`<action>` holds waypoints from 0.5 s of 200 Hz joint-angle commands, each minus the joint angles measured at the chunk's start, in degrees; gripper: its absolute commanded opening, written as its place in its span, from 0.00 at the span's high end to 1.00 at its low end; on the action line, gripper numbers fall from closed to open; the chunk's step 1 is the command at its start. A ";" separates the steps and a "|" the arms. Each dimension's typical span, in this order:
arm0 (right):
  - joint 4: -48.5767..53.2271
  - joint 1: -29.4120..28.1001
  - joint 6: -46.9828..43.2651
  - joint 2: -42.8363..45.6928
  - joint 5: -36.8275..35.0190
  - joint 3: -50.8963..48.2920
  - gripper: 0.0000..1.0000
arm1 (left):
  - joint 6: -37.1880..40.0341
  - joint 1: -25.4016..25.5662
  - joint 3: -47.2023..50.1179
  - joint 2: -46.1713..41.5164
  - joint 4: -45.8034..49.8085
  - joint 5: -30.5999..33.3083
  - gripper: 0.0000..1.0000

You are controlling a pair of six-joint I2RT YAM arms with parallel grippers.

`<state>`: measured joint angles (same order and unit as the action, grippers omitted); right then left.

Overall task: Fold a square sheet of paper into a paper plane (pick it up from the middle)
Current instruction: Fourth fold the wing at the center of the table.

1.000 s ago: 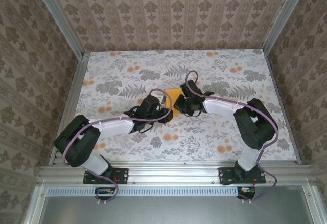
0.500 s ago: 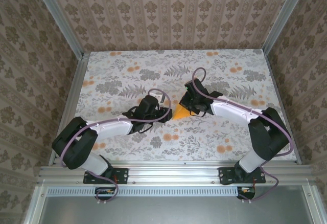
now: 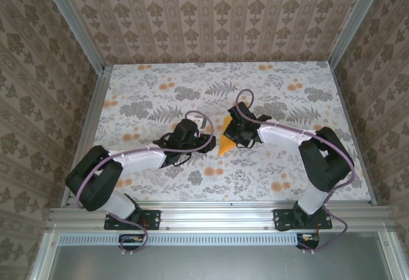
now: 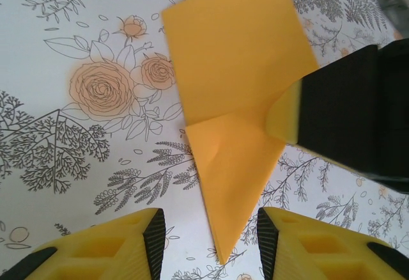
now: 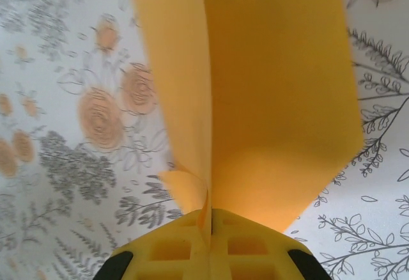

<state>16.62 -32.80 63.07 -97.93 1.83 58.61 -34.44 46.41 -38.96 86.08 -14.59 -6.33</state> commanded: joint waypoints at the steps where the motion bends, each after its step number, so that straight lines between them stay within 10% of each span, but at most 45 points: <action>1: -0.45 -0.16 0.96 -1.52 2.45 0.63 1.00 | 2.54 -0.14 0.75 1.96 -3.31 -2.52 0.55; 100: -1.55 0.78 2.58 -2.62 6.35 0.98 0.95 | 12.36 2.13 -1.51 9.59 -7.78 -6.78 0.59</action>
<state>15.86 -32.51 64.20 -99.39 6.20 58.65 -26.44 47.92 -38.70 93.80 -20.47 -11.35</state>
